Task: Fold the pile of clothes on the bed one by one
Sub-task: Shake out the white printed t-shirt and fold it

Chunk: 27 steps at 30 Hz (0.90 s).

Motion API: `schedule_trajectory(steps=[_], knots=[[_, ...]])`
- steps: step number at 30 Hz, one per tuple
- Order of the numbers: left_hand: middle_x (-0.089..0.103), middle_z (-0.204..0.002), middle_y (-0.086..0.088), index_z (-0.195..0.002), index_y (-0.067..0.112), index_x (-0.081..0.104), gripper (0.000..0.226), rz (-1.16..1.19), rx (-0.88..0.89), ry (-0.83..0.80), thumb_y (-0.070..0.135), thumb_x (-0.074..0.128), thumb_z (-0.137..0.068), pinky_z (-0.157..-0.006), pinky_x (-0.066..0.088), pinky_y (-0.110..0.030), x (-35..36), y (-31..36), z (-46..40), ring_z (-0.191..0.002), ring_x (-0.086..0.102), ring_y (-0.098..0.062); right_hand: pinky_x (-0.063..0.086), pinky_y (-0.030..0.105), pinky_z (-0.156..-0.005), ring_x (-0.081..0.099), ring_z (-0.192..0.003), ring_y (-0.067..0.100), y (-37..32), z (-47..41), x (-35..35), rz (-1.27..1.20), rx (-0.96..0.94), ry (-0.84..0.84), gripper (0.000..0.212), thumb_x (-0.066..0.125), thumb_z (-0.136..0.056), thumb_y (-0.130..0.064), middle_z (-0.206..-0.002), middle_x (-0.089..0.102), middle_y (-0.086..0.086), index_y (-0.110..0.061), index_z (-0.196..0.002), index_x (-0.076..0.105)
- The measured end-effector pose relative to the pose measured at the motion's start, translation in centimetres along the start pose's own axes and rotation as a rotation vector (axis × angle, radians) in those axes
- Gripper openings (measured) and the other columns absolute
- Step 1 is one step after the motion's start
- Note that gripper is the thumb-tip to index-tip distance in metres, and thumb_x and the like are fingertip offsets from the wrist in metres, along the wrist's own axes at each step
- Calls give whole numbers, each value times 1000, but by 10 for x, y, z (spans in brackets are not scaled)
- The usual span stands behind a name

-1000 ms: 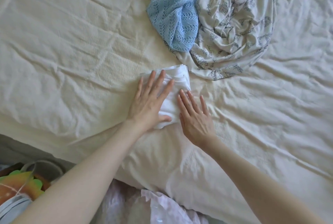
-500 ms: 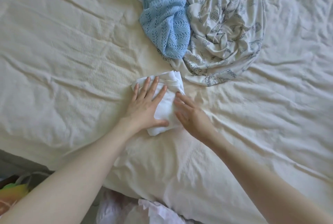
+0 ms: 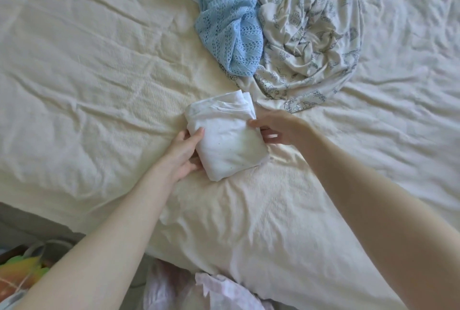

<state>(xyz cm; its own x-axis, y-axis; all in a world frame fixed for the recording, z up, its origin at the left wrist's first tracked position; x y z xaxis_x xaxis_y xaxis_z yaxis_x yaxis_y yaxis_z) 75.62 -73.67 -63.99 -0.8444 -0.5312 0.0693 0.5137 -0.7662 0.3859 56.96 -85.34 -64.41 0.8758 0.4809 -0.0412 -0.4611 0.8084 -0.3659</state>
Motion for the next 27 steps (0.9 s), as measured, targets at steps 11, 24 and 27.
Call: schedule_trajectory(steps=[11,24,27], knots=[[68,-104,2,-129,23,52,43,-75,200,-66,31,63,-87,-66,51,-34,-30,11,101,-85,66,-17,52,36,-86,61,-85,16,23,112,23,-173,-55,-127,13,66,-85,-8,-92,64,2,-13,-97,61],[73,-96,4,-111,31,61,28,-456,348,-379,33,66,-84,-66,52,-32,-5,-2,249,-89,68,-12,52,31,-79,66,-80,11,138,307,28,-555,-274,124,14,67,-81,-12,-89,71,-2,-14,-95,71],[74,-91,6,-105,32,63,20,-547,396,-474,32,66,-86,-63,52,-29,30,-9,280,-83,69,-9,52,32,-83,66,-87,13,163,351,13,-637,-316,214,22,68,-83,-15,-98,71,1,-11,-105,69]])
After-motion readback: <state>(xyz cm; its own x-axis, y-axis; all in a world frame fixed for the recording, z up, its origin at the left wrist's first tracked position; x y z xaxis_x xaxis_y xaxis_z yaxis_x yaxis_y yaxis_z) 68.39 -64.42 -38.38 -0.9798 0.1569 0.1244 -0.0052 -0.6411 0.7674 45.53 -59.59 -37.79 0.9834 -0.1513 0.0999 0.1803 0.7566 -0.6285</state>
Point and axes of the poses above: each hand's wrist, its own z-axis away from the middle knuckle, its own x-axis out of the palm, y = z × x, the point moved 4 cm from there along -z, towards the middle knuckle
